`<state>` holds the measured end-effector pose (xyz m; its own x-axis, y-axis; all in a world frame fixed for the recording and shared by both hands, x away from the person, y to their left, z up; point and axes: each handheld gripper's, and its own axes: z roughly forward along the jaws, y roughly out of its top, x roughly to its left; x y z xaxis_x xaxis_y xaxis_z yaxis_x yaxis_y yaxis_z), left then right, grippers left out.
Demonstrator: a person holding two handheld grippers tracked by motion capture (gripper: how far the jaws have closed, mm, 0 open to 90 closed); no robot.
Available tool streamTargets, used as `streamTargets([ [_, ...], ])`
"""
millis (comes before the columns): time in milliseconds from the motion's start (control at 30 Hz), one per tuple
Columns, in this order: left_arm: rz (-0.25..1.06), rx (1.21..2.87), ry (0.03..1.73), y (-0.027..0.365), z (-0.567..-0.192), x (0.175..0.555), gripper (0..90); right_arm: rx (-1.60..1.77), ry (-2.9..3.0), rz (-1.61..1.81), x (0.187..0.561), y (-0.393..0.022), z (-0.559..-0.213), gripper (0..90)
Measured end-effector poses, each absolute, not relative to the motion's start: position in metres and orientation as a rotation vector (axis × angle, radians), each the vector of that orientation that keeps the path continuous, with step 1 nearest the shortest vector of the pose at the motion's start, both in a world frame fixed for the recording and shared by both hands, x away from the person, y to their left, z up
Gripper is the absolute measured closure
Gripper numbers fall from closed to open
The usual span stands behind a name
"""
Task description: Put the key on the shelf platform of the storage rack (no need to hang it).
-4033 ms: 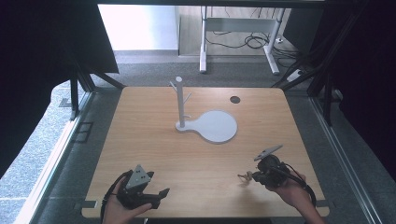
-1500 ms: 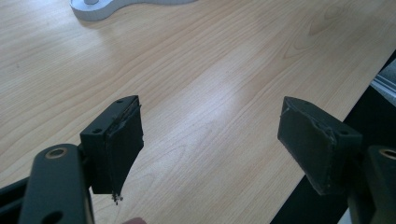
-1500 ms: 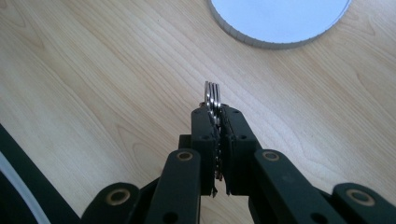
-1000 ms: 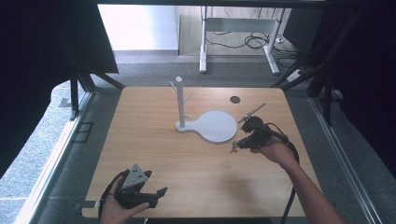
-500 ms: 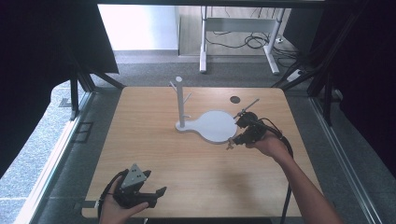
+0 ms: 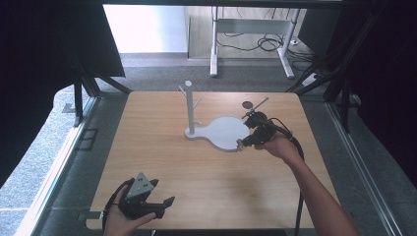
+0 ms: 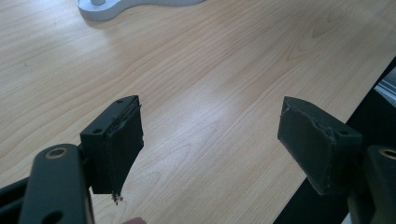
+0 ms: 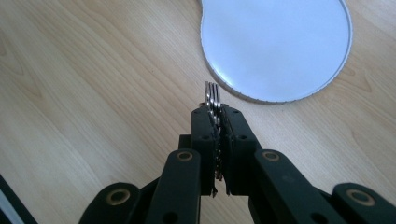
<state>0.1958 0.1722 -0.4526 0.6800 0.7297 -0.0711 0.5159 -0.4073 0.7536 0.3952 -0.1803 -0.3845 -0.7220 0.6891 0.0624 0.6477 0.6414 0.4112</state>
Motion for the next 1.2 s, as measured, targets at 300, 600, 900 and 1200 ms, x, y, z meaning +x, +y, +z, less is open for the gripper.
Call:
streamTargets([
  [300,0.345,2.095,0.957,0.174,-0.452,0.196,22.6,1.125,2.756,0.642,0.410,-0.170,-0.384,85.0],
  [600,0.347,2.085,0.960,0.176,-0.451,0.195,22.6,1.137,2.757,0.630,0.428,-0.162,-0.388,85.0],
  [900,0.346,2.080,0.968,0.180,-0.452,0.197,22.6,1.168,2.757,0.636,0.452,-0.154,-0.395,85.0],
  [1200,0.343,2.076,0.968,0.182,-0.452,0.197,22.6,1.199,2.758,0.628,0.474,-0.145,-0.412,85.0],
])
